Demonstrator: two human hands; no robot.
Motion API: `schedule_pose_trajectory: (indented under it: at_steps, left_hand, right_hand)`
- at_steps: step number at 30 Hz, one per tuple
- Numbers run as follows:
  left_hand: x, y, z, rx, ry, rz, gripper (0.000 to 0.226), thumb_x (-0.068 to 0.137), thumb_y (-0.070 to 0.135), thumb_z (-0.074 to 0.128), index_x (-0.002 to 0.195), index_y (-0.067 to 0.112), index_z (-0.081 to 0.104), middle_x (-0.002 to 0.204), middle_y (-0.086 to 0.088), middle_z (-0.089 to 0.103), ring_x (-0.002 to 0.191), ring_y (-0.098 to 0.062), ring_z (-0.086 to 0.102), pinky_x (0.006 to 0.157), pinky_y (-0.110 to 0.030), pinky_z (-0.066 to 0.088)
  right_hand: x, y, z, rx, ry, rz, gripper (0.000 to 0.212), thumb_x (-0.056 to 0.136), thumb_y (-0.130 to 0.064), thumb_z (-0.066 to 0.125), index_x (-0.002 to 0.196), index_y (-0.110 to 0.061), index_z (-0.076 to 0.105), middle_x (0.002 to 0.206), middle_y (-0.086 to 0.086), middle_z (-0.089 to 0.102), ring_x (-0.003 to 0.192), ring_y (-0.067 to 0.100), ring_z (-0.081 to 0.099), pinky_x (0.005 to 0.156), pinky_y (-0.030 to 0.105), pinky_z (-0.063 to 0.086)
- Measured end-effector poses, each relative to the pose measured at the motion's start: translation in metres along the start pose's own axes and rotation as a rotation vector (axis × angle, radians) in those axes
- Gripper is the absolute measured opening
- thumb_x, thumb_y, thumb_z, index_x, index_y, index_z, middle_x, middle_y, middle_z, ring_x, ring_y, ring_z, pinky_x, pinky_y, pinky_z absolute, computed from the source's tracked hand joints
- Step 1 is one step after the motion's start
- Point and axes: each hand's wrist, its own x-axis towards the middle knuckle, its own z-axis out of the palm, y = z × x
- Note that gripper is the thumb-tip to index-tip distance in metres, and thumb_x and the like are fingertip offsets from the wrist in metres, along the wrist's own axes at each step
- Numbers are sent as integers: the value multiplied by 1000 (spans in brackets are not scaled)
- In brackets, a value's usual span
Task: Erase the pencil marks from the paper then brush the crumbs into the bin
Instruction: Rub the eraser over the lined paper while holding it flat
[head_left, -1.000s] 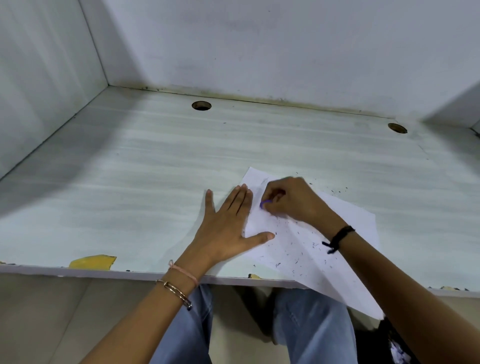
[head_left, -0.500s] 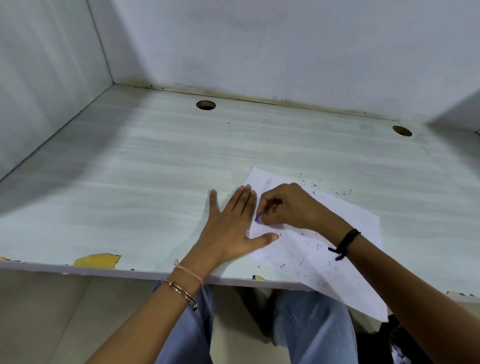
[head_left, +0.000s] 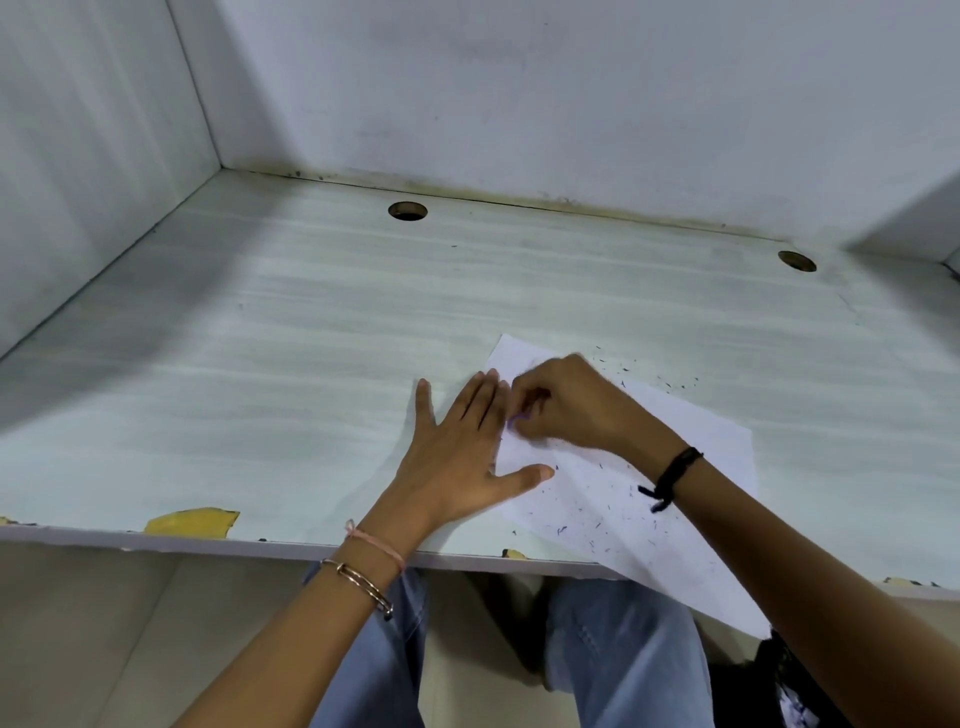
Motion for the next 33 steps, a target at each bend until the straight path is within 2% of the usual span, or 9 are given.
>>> schedule_pose_trajectory:
  at_steps: [2,5,10,15,19,23,28,31,33]
  left_hand:
    - [0,-1,1,-1,2,1,103,77,86,13,156,21,-3,163,3,-12,146,-5,-20,111,-62,-19]
    - [-1,0,0,20,-3,-10,104,77,86,14,155,19,-6,162,4,-13,146,-6,-19,111,-61,-21]
    - [-1,0,1,-6,7,8,103,78,86,14,156,21,-2,163,3,-11,146,-6,-19,111,-63,-17]
    - [-1,1,-1,-3,-3,-7,102,79,85,17,155,20,-5,162,3,-13,146,-6,-19,111,-60,-21]
    - [-2,0,-1,-16,-5,10,101,79,85,16,156,23,-3,163,3,-11,146,-6,-20,111,-62,-19]
    - [-1,1,-2,8,-7,-12,103,80,84,19,155,19,-6,162,4,-13,146,-6,-19,111,-60,-20]
    - [-1,0,-1,-1,-6,4,102,79,86,16,156,21,-2,163,3,-11,146,-6,-19,111,-62,-17]
    - [-1,2,-2,11,-20,-17,103,80,85,18,155,19,-6,162,4,-13,146,-5,-19,111,-61,-18]
    - [0,1,-3,3,-16,-16,103,80,85,18,155,19,-6,162,4,-13,146,-5,-20,111,-61,-18]
  right_hand:
    - [-1,1,-3,18,-59,-4,4,74,-7,72,75,-10,72,67,-2,69,59,5,60,60,17,48]
    - [8,14,-11,44,108,72,5,73,-3,69,72,-8,70,67,3,69,61,16,65,64,32,53]
    - [-2,3,-4,40,-103,-3,5,75,-8,73,76,-13,73,70,-2,70,61,4,60,60,13,46]
    - [11,7,-5,2,108,42,6,72,-2,67,73,-7,70,67,5,68,59,16,60,59,29,48]
    - [1,1,-2,11,-102,-4,5,73,-9,72,74,-14,72,69,-2,69,61,6,58,61,19,46]
    - [14,14,-14,-10,107,91,4,72,-3,68,72,-7,69,69,4,69,67,18,66,64,33,53]
    - [-1,3,-4,25,-139,3,2,74,-11,73,76,-13,72,72,-3,70,65,4,61,63,15,46]
    - [14,15,-13,28,79,72,3,73,-5,69,73,-8,70,70,2,69,68,15,66,66,29,54]
    - [14,9,-7,-12,113,44,3,73,-4,68,73,-7,69,70,3,69,67,16,65,67,31,55]
